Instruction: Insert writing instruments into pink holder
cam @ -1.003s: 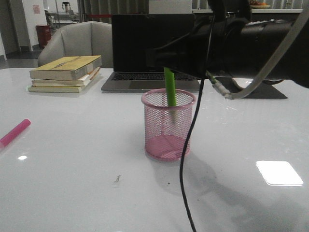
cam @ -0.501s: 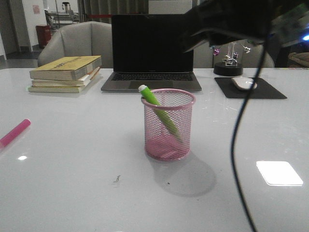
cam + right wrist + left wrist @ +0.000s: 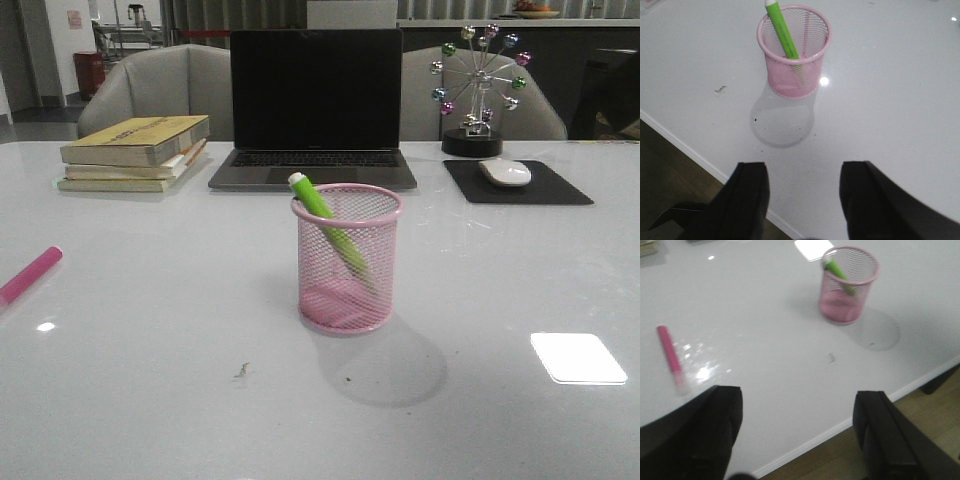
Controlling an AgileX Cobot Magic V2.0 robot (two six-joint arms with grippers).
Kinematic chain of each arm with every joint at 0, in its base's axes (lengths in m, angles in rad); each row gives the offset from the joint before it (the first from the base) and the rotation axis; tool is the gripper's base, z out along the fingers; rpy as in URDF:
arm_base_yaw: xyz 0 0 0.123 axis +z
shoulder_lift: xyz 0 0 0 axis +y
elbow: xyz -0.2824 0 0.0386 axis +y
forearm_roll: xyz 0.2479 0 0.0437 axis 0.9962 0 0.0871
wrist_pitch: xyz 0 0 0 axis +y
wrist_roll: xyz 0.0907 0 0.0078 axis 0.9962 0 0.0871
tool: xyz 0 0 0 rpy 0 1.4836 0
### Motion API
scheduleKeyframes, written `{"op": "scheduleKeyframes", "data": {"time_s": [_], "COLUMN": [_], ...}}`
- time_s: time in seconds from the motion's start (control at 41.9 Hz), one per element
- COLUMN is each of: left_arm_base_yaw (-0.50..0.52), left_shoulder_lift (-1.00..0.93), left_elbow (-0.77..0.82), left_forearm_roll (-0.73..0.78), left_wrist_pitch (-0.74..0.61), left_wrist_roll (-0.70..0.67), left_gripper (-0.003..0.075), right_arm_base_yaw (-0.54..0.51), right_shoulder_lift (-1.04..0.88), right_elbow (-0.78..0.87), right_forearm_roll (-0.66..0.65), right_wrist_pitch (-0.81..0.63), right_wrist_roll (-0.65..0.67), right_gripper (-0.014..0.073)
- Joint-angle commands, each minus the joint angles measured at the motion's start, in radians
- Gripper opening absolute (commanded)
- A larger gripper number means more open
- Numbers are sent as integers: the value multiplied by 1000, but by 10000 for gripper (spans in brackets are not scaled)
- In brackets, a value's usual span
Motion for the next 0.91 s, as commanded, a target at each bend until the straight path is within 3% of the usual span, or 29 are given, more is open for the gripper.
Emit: {"op": "scheduleKeyframes", "data": {"time_s": [0.0,0.239,0.573,0.692,0.883], "left_arm_base_yaw": [33,179,368,407,471], "left_shoulder_lift": [6,117,510,666,873], "left_elbow": [-33,-61,-183,-252,-395], "left_forearm_roll": [125,142,140,111,-56], "left_wrist_pitch": [-18,32,18,10,-43], "left_wrist_roll": [-112,-119,-112,-42,111], "left_gripper": [510,510,510,510,510], "right_arm_base_yaw": [-2,-2,-2,-2,-2], "right_shoulder_lift": [-21,-24,-24,-24,-24], "right_elbow": [-28,-28,-28,-28,-28], "right_forearm_roll": [-28,-28,-28,-28,-28], "right_wrist_pitch": [-40,-18,-18,-18,-18], "right_wrist_roll": [14,14,14,14,14], "right_gripper": [446,446,446,446,446]}}
